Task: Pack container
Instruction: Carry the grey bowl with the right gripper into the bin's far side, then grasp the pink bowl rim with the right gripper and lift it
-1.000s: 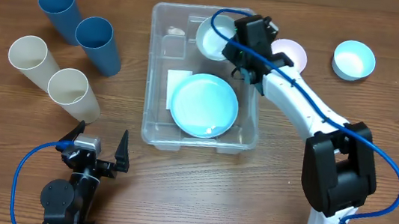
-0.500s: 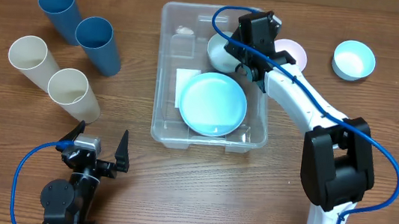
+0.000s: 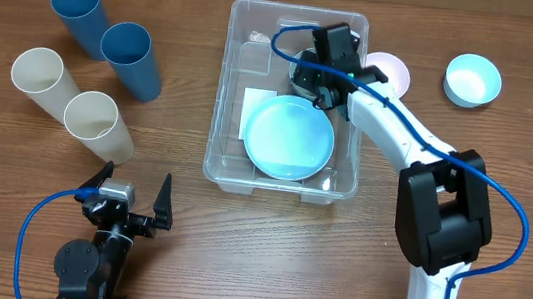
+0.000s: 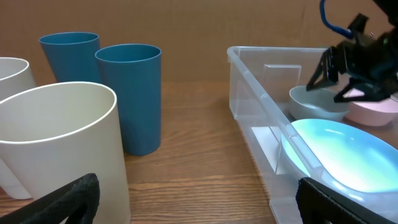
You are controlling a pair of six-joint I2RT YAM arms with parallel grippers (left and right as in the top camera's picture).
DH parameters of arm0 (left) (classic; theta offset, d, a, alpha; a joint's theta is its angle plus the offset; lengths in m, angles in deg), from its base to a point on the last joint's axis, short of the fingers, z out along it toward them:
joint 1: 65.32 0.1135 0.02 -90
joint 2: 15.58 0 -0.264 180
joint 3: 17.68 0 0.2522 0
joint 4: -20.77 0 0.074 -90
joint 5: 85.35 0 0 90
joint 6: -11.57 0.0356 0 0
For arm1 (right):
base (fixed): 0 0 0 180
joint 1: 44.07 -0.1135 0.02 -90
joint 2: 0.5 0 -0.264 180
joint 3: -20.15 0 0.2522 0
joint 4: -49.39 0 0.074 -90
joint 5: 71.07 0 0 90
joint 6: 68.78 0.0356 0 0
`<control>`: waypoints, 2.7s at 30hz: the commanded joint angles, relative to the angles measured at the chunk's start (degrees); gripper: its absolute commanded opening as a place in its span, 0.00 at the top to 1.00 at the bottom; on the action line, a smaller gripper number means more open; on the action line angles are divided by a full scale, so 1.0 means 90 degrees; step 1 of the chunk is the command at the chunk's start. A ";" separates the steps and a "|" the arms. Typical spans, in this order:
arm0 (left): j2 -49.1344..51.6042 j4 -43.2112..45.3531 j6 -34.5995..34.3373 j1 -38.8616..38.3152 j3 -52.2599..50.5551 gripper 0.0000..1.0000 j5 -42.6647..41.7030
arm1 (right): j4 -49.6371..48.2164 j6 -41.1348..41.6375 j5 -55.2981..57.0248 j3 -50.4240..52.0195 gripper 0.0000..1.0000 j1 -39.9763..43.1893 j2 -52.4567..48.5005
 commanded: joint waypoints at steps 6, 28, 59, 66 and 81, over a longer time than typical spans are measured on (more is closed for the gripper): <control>-0.0056 0.0019 -0.0087 0.0044 -0.0039 0.00 -0.0073 | 0.1557 -0.1018 0.0078 -0.1804 0.25 -0.0287 0.0005; -0.0056 0.0019 -0.0087 0.0044 -0.0039 0.00 -0.0073 | 0.4078 0.0019 0.0034 -0.2856 0.10 0.2268 -0.0206; -0.0056 0.0019 -0.0087 0.0044 -0.0039 0.00 -0.0073 | 0.3815 0.0585 -0.0155 -0.2271 0.96 0.2392 -0.1348; -0.0056 0.0019 -0.0087 0.0044 -0.0039 0.00 -0.0073 | 0.4614 0.0702 -0.0155 -0.3016 0.96 0.2696 -0.0823; -0.0056 0.0019 -0.0087 0.0044 -0.0039 0.00 -0.0073 | 0.4777 0.0245 -0.0153 -0.3264 0.96 0.1457 0.1282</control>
